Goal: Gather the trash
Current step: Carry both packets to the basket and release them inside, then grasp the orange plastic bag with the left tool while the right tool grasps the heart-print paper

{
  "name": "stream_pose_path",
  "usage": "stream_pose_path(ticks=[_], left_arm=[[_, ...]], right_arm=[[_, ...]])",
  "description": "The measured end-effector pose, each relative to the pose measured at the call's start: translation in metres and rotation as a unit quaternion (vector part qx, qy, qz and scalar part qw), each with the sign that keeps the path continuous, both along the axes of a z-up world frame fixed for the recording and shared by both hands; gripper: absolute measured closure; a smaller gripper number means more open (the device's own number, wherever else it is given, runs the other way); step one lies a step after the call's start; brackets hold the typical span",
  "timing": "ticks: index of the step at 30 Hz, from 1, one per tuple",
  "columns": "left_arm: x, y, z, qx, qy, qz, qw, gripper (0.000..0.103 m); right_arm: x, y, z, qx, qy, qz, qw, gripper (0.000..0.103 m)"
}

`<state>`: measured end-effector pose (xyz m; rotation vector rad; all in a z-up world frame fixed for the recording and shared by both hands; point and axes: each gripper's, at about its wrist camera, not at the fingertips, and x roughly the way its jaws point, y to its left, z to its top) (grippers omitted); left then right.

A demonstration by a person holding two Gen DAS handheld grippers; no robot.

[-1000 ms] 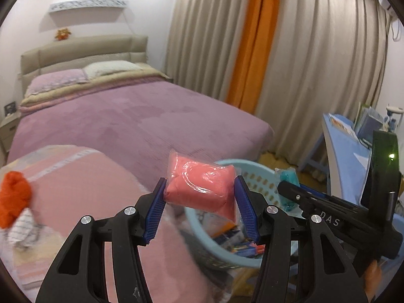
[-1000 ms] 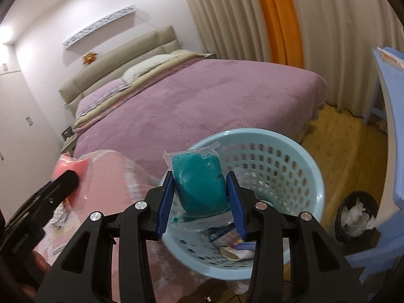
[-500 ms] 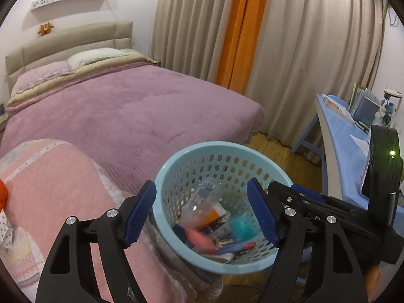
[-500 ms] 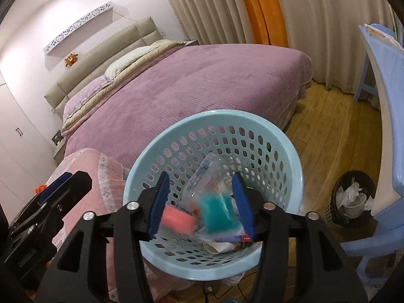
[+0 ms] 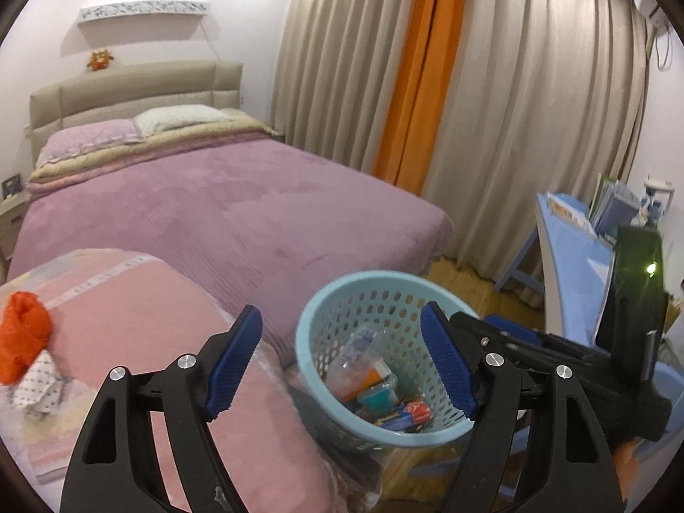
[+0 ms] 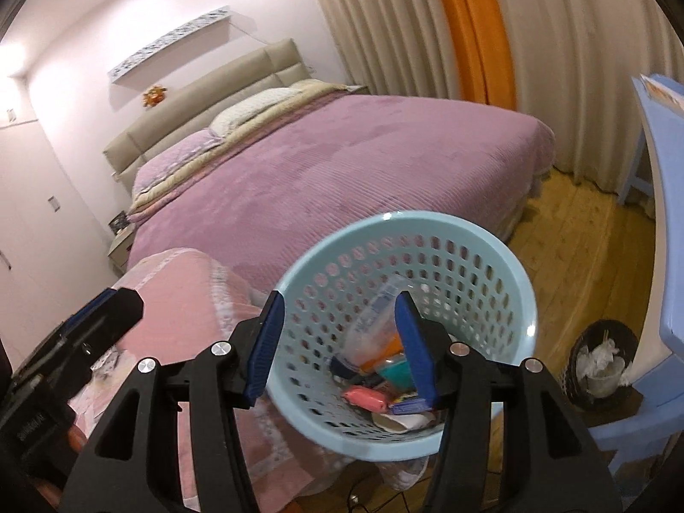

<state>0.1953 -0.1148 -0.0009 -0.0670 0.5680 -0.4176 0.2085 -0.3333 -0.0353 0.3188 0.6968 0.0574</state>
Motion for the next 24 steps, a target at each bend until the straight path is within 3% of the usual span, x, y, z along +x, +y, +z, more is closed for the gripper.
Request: stream_pose_path(ticks=[12,24], left_arm=[[-0.038,0.114,0.034,-0.029,-0.044,0.092,0.9944,0.028],[-0.043,0.258,0.045,-0.047,-0.042,0.209,0.9759,0.028]], right_arm=[[-0.001,0.090,0.031,-0.023,-0.039,0.103,0.994,0.052],[0.013,0.211,0.055,-0.026,-0.057,0.235,0.970,0.052]])
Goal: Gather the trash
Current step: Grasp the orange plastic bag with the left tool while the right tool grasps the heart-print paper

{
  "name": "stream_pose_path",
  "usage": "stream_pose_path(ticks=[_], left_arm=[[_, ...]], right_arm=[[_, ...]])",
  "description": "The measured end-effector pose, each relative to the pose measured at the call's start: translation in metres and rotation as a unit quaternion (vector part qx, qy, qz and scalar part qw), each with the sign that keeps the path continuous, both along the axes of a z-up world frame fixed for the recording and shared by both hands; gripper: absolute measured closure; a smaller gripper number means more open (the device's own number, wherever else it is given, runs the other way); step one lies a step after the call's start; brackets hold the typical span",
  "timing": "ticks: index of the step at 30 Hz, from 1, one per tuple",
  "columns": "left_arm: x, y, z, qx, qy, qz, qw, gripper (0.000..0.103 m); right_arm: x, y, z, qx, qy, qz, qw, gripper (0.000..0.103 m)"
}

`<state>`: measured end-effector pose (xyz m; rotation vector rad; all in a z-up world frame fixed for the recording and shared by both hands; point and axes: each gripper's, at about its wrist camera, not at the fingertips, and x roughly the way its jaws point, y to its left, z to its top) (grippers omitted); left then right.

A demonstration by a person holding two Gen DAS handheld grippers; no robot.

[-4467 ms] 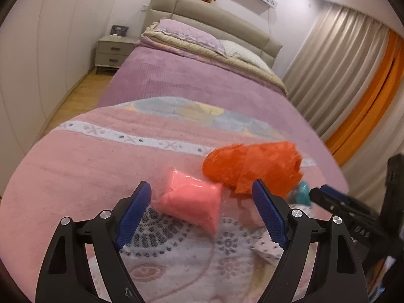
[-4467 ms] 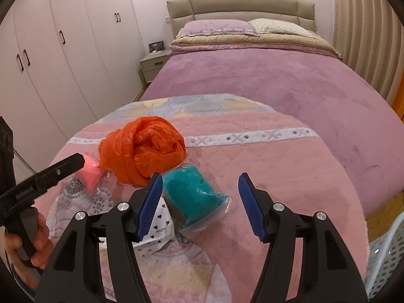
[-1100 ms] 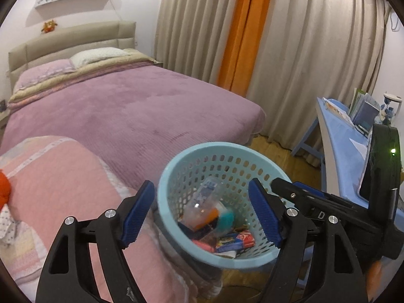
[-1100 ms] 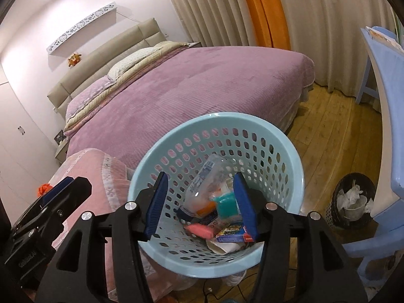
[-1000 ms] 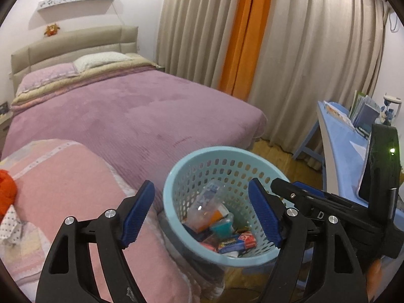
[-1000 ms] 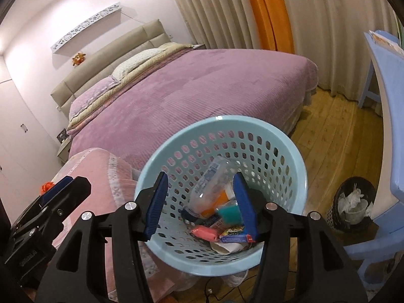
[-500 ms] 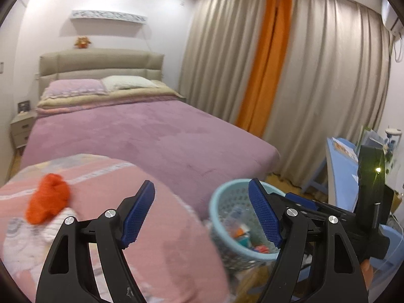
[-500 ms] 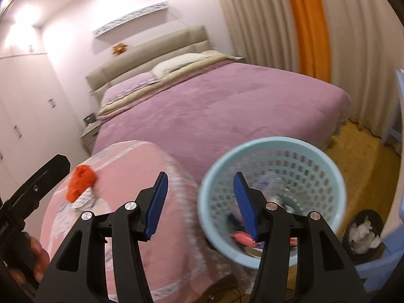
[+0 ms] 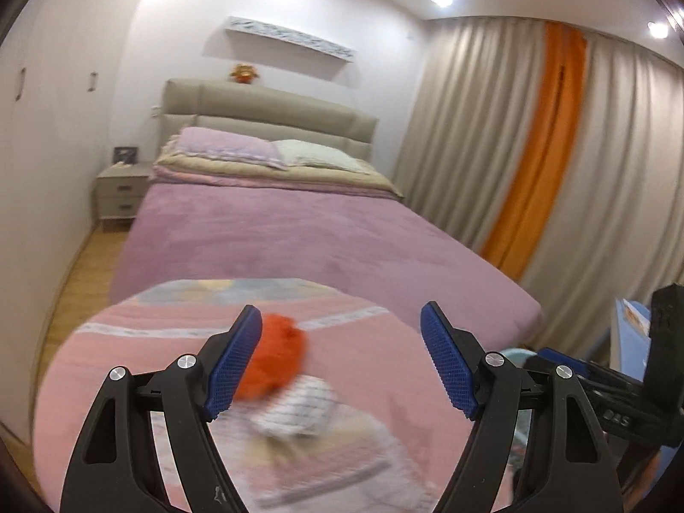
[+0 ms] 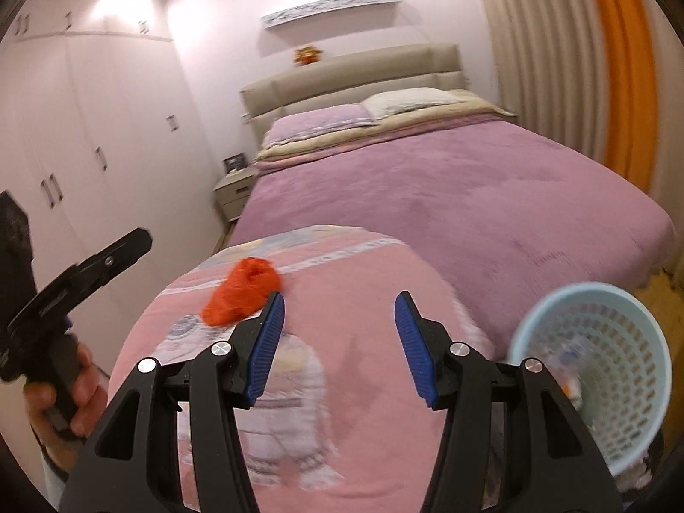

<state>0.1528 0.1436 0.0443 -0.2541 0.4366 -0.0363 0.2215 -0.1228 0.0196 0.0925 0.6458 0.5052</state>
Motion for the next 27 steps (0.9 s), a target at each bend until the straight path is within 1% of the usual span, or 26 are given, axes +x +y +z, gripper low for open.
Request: stream_pose_path(ticks=[2,6,10,13,18,21,23,25,27], left_arm=[[0.006,0.020,-0.004,-0.005,0.011,0.010,0.9999,0.028],[0.027,0.051,-0.023,-0.013,0.042,0.019,0.9988,0.028],[0.053,0.072,-0.055,-0.036,0.084,0.003,0.9959,0.028],[0.069,0.078,-0.076,-0.067,0.100,-0.020,0.9926,0.028],[0.089,0.068,-0.099,-0.072,0.120,-0.050,0.9889,0.028],[0.092,0.069,-0.109,-0.075,0.125,-0.059,0.9876,0.028],[0.093,0.071,-0.117,-0.080,0.134,-0.058,0.9860,0.028],[0.097,0.072,-0.123,-0.082,0.155,-0.060,0.9826,0.029],[0.099,0.071,-0.126,-0.079,0.162,-0.066,0.9813,0.030]], right_arm=[[0.005,0.027,-0.002,-0.003,0.004,0.025,1.000,0.052],[0.017,0.067,-0.013,-0.008,0.020,0.051,0.998,0.052],[0.033,0.111,-0.036,-0.026,0.045,0.073,0.996,0.052],[0.043,0.135,-0.055,-0.041,0.064,0.081,0.994,0.052],[0.051,0.152,-0.082,-0.049,0.090,0.089,0.991,0.052],[0.054,0.158,-0.092,-0.048,0.099,0.097,0.989,0.052],[0.055,0.164,-0.096,-0.053,0.100,0.099,0.989,0.045],[0.056,0.171,-0.101,-0.054,0.102,0.105,0.988,0.043],[0.058,0.176,-0.106,-0.054,0.105,0.105,0.987,0.040]])
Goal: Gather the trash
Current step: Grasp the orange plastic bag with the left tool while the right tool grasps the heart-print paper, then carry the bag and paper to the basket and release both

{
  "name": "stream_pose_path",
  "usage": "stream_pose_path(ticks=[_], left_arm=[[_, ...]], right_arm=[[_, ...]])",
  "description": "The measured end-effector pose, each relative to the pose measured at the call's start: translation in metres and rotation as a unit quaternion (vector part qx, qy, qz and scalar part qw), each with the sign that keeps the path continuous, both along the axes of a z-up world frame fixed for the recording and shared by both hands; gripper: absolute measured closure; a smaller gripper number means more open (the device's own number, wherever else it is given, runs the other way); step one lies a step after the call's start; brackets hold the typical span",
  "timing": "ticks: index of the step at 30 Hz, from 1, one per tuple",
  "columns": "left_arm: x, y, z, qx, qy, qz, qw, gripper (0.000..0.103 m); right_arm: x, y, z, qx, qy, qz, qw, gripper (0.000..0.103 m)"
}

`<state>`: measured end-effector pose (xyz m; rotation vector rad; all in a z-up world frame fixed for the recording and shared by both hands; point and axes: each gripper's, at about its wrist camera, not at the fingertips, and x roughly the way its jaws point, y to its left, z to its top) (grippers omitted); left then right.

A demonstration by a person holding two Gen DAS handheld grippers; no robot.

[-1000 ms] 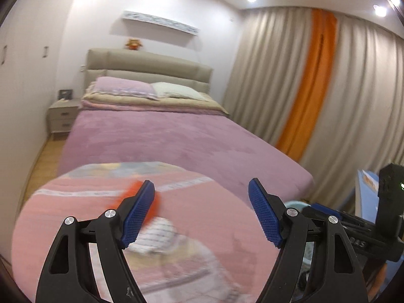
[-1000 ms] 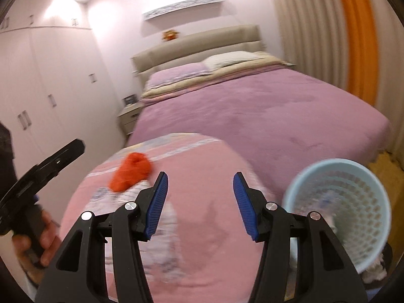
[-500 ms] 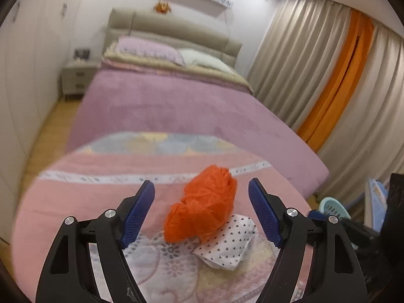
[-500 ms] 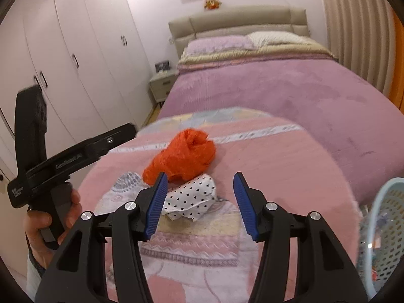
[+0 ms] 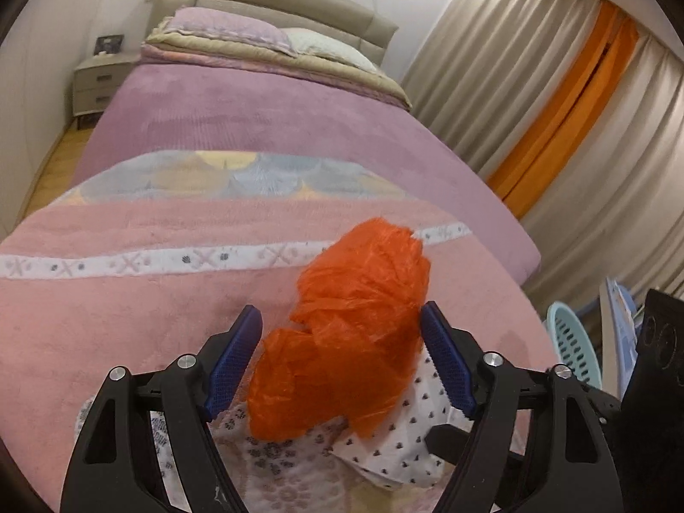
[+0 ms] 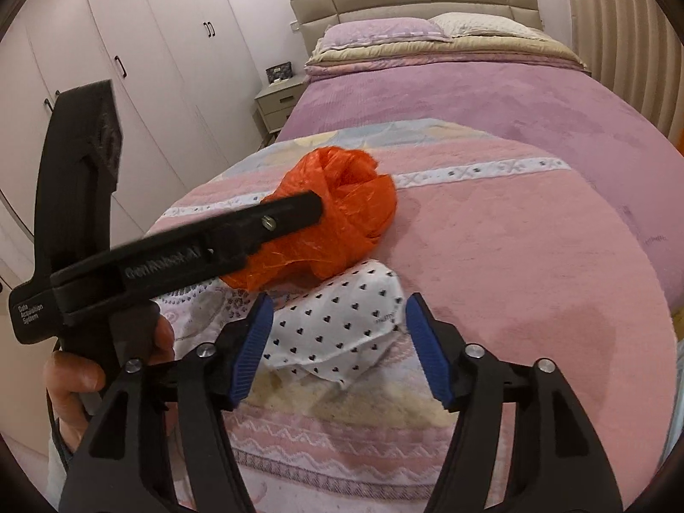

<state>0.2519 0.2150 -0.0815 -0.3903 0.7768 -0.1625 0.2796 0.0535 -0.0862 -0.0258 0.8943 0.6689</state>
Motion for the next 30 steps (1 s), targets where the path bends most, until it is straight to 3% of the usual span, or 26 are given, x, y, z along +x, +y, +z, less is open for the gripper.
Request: stream_pose_path(ticks=[5,9,13,14,19,30], left_arm=[[0.002,0.004,-0.007,-0.017,0.012,-0.003,0.9998,0.034],[-0.002,0.000,-0.008,-0.013,0.004,-0.001,0.9999,0.050],[-0.003,-0.004,-0.005,0.001,-0.008,-0.002,1.0000,0.058],[-0.003,-0.004,-0.005,0.002,-0.010,-0.002,0.9999,0.059],[-0.004,-0.002,-0.003,0.002,-0.016,0.003,0.9999,0.062],[-0.009,-0.002,0.004,0.018,-0.049,0.028,0.9983,0.064]], right_arm=[[0.010,0.012,-0.014,-0.015,0.020,-0.003,1.000,0.037],[0.009,0.013,-0.015,-0.021,0.011,-0.006,1.000,0.038],[0.006,0.013,-0.017,-0.030,0.001,-0.012,0.999,0.056],[0.007,0.012,-0.017,-0.027,0.002,-0.012,1.000,0.063],[0.013,0.000,-0.017,0.004,0.018,-0.015,1.000,0.072],[0.003,0.004,-0.014,-0.004,-0.004,-0.014,1.000,0.074]])
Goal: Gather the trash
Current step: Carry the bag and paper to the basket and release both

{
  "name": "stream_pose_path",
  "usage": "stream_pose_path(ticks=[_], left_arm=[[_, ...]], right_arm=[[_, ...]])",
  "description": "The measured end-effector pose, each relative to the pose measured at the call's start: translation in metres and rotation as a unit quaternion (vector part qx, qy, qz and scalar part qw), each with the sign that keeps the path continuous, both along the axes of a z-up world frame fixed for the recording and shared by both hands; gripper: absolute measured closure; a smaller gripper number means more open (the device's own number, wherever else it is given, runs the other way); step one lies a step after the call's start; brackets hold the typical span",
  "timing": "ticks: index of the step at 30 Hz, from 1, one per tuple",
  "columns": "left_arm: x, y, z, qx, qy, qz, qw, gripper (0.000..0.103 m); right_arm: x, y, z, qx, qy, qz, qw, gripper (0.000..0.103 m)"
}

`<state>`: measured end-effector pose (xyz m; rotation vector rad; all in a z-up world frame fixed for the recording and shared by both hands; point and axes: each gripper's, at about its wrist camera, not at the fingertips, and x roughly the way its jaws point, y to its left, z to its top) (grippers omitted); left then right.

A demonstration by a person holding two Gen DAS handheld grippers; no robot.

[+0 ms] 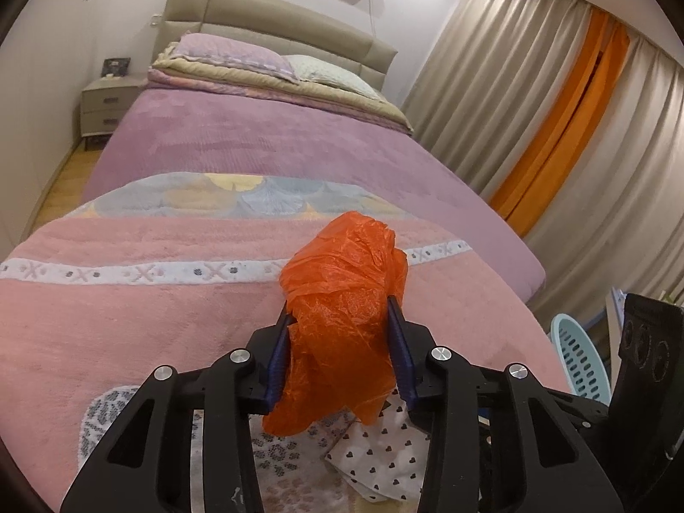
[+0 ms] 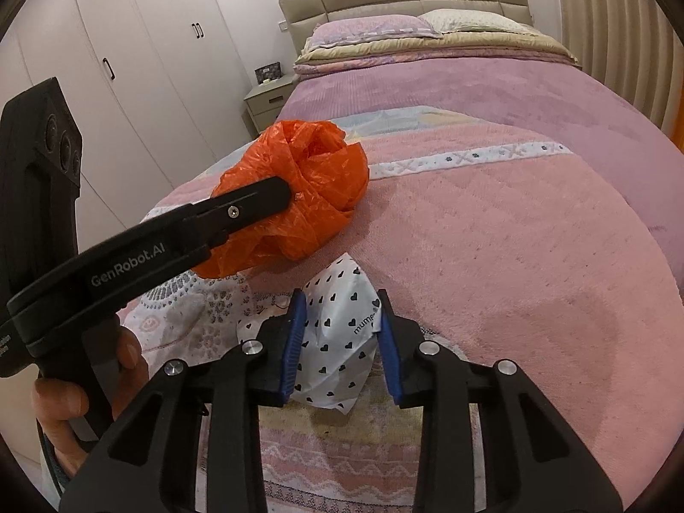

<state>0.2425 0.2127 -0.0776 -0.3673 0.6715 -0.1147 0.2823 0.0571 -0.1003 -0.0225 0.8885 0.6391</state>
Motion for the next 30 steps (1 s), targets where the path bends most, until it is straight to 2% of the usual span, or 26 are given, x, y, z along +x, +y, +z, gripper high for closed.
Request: stream_pose_path(ticks=[10,13,17,20,24,30], left_arm=[[-0.010,0.002,0.004,0.005,-0.025,0.005,0.9997,0.064],[-0.012,-0.003,0.007,0.009,-0.032,-0.002,0.9995,0.064],[-0.022,-0.011,0.013,-0.004,-0.033,-0.025,0.9991,0.064],[-0.037,-0.029,0.025,0.016,-0.042,-0.048,0.9978,0.064],[-0.053,-0.044,0.043,-0.004,-0.062,-0.061,0.9962,0.064],[-0.064,-0.089,0.070,-0.003,-0.094,-0.093,0.9912,0.064]], right_arm=[[-0.020,-0.008,0.004,0.007,-0.035,0.007,0.999,0.075],[-0.032,-0.015,0.009,0.004,-0.059,-0.001,0.998,0.075],[-0.043,-0.028,0.012,-0.001,-0.039,-0.015,0.999,0.076],[-0.053,-0.054,0.019,0.008,-0.035,-0.029,0.999,0.077],[-0.059,-0.090,0.030,0.037,-0.025,-0.053,0.998,0.077],[-0.073,-0.147,0.053,0.065,-0.047,-0.094,0.992,0.077]])
